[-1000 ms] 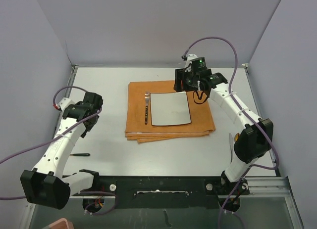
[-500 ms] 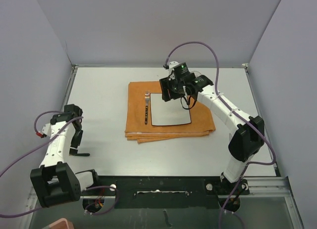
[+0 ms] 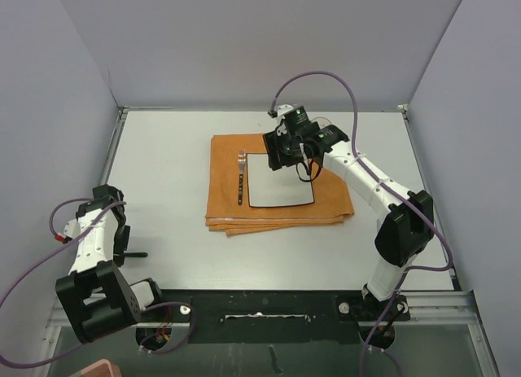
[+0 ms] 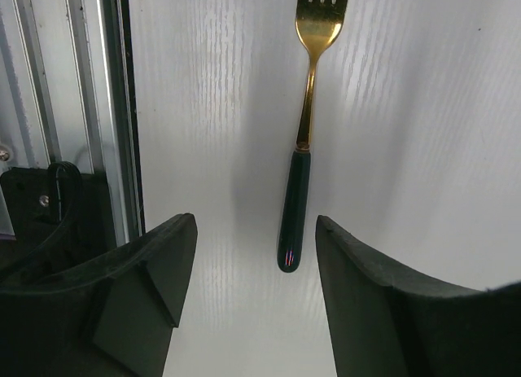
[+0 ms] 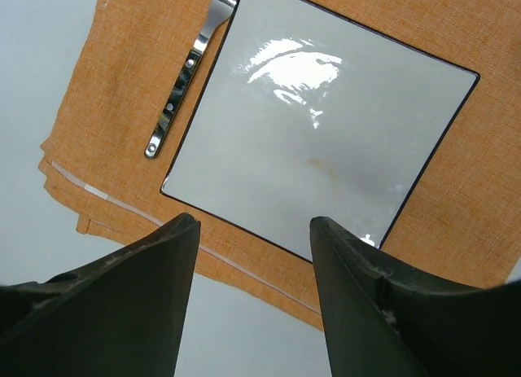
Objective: Set the dinner table for one person
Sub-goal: Pick up the fork at the center of the board.
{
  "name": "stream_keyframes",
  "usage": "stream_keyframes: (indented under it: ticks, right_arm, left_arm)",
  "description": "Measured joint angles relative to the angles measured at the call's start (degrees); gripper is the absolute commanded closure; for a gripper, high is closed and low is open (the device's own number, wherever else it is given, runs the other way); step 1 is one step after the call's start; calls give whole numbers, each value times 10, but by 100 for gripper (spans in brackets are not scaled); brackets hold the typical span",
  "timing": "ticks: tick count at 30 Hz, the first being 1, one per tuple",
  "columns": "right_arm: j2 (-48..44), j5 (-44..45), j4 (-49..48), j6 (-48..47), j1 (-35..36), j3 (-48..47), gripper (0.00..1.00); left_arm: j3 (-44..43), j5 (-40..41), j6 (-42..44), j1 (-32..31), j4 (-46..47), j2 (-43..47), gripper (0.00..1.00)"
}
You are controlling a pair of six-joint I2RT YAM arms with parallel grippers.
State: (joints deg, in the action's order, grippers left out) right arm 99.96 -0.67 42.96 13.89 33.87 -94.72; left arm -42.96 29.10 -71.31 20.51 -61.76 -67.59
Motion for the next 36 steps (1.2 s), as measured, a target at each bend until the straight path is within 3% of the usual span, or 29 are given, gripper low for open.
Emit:
stream_keyframes:
  ticks: [30, 31, 34, 36]
  right_arm:
    - [17, 17, 7, 9, 30, -6, 48]
    - [18, 19, 6, 9, 33, -7, 48]
    - [19, 27, 8, 12, 42, -7, 50]
    - [19, 33, 6, 13, 45, -7, 50]
  left_arm:
    - [42, -42, 73, 125, 177, -104, 50]
    - [42, -43, 75, 127, 182, -106, 52]
    - [40, -49, 77, 138, 199, -115, 74]
    - [32, -54, 80, 142, 210, -127, 81]
